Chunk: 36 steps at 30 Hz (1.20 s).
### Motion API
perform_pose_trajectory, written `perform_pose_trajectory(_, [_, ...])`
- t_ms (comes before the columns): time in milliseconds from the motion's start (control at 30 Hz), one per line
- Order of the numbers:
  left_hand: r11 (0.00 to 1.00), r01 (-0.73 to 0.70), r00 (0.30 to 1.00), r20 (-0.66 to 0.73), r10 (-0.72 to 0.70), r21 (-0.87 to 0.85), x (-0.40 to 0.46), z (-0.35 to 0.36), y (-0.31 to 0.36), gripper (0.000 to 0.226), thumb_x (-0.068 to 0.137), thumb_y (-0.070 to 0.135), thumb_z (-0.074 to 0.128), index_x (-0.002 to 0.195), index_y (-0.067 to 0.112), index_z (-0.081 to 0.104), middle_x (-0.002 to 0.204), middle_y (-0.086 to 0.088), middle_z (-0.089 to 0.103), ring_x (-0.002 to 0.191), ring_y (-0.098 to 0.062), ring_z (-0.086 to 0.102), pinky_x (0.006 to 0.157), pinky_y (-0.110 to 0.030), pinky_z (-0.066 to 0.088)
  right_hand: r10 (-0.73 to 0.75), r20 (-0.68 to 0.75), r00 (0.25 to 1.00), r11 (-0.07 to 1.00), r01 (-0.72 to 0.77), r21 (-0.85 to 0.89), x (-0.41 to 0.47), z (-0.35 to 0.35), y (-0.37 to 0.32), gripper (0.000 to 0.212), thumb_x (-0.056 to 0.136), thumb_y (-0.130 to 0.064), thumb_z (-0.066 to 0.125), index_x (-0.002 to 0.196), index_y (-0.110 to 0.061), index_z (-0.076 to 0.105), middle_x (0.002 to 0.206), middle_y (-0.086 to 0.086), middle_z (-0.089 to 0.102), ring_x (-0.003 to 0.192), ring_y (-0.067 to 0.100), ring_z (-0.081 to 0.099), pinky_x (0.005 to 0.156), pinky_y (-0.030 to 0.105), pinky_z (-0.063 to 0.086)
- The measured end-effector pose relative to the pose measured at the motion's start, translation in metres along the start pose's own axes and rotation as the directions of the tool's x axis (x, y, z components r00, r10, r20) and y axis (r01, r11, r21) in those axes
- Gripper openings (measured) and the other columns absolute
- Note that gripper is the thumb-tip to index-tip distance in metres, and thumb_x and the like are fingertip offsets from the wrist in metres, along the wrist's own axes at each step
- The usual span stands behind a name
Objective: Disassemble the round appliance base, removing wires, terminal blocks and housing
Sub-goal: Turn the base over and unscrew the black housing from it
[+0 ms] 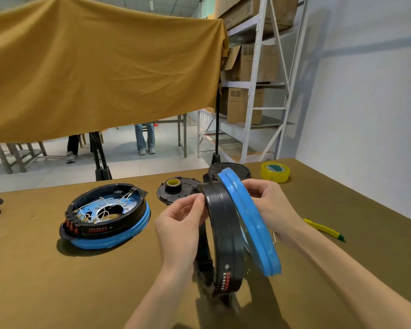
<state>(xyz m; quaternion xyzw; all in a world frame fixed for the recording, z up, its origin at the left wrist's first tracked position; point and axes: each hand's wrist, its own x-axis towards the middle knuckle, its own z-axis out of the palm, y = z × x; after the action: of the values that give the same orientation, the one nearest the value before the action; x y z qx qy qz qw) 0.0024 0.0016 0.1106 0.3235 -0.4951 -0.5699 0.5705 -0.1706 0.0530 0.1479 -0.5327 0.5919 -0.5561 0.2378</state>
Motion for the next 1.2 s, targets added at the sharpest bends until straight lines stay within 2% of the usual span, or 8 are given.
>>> perform_pose_trajectory(100, [0.982, -0.138, 0.99, 0.002, 0.139, 0.132, -0.002, 0.011, -0.002, 0.01, 0.098, 0.022, 0.068, 0.101, 0.026, 0.077, 0.091, 0.009, 0.08, 0.089, -0.006, 0.075, 0.074, -0.021, 0.061, 0.023, -0.04, 0.999, 1.0, -0.023, -0.005, -0.001, -0.005, 0.002, 0.013, 0.091, -0.012, 0.076, 0.103, -0.016, 0.077, 0.088, 0.002, 0.077, 0.078, 0.014, 0.073, 0.07, 0.029, 0.06])
perform_pose_trajectory(433, [0.918, -0.191, 0.971, -0.073, 0.23, 0.348, -0.005, -0.001, -0.006, 0.014, 0.108, 0.028, 0.048, 0.101, 0.039, 0.052, 0.096, 0.01, 0.064, 0.089, 0.007, 0.061, 0.073, -0.011, 0.051, -0.002, 0.052, 0.999, 0.998, 0.006, -0.063, 0.012, 0.027, 0.0, 0.016, 0.095, -0.011, 0.069, 0.101, -0.026, 0.072, 0.079, -0.011, 0.073, 0.072, 0.003, 0.069, 0.061, 0.015, 0.053])
perform_pose_trajectory(567, [0.956, -0.081, 0.989, -0.1, 0.114, 0.283, 0.005, -0.02, -0.001, 0.012, 0.109, 0.026, 0.048, 0.102, 0.033, 0.056, 0.098, 0.004, 0.066, 0.094, -0.005, 0.064, 0.077, -0.024, 0.052, -0.031, 0.099, 0.995, 0.992, 0.043, -0.116, 0.014, 0.045, -0.004, 0.02, 0.094, -0.011, 0.069, 0.099, -0.03, 0.068, 0.087, -0.007, 0.07, 0.075, 0.003, 0.067, 0.063, 0.016, 0.054])
perform_pose_trajectory(733, [0.983, 0.082, 0.992, -0.111, -0.064, 0.167, 0.018, -0.04, 0.007, 0.019, 0.108, 0.028, 0.047, 0.111, 0.016, 0.061, 0.095, -0.005, 0.065, 0.087, -0.015, 0.062, 0.068, -0.031, 0.045, -0.046, 0.192, 0.98, 0.985, 0.076, -0.156, 0.016, 0.067, -0.009, 0.019, 0.095, -0.016, 0.07, 0.113, -0.018, 0.064, 0.098, -0.004, 0.067, 0.081, 0.006, 0.067, 0.066, 0.02, 0.056])
perform_pose_trajectory(867, [0.984, 0.138, 0.983, -0.137, -0.123, 0.111, 0.024, -0.052, 0.008, 0.02, 0.106, 0.029, 0.052, 0.101, 0.017, 0.067, 0.081, -0.001, 0.07, 0.08, -0.017, 0.065, 0.069, -0.036, 0.05, -0.065, 0.255, 0.965, 0.987, 0.099, -0.123, 0.018, 0.078, -0.014, 0.008, 0.1, -0.013, 0.062, 0.103, -0.019, 0.058, 0.087, -0.002, 0.064, 0.069, 0.002, 0.066, 0.057, 0.016, 0.052])
perform_pose_trajectory(967, [0.983, 0.133, 0.985, -0.127, -0.117, 0.124, 0.023, -0.053, 0.007, 0.018, 0.105, 0.03, 0.054, 0.101, 0.019, 0.068, 0.072, 0.007, 0.071, 0.076, -0.013, 0.066, 0.064, -0.03, 0.051, -0.063, 0.241, 0.968, 0.979, 0.106, -0.172, 0.02, 0.078, -0.013, 0.01, 0.099, -0.017, 0.064, 0.107, -0.019, 0.059, 0.093, 0.001, 0.066, 0.075, 0.004, 0.066, 0.064, 0.019, 0.055])
perform_pose_trajectory(1067, [0.974, 0.11, 0.991, -0.095, -0.093, 0.197, 0.022, -0.049, 0.01, 0.018, 0.105, 0.035, 0.052, 0.108, 0.022, 0.064, 0.086, 0.003, 0.072, 0.072, -0.001, 0.069, 0.055, -0.018, 0.05, -0.047, 0.213, 0.976, 0.983, 0.083, -0.165, 0.021, 0.074, -0.012, 0.015, 0.099, -0.017, 0.064, 0.113, -0.015, 0.059, 0.099, 0.002, 0.066, 0.077, 0.002, 0.065, 0.064, 0.016, 0.054])
perform_pose_trajectory(1200, [0.952, 0.095, 0.994, 0.028, -0.108, 0.292, 0.015, -0.043, 0.021, 0.052, 0.088, 0.064, 0.062, 0.12, 0.023, 0.052, 0.091, 0.003, 0.074, 0.077, 0.006, 0.07, 0.056, -0.014, 0.052, -0.029, 0.152, 0.988, 0.987, 0.053, -0.152, 0.02, 0.075, -0.009, 0.011, 0.105, -0.017, 0.052, 0.111, -0.009, 0.056, 0.099, 0.009, 0.067, 0.074, 0.008, 0.069, 0.06, 0.021, 0.055])
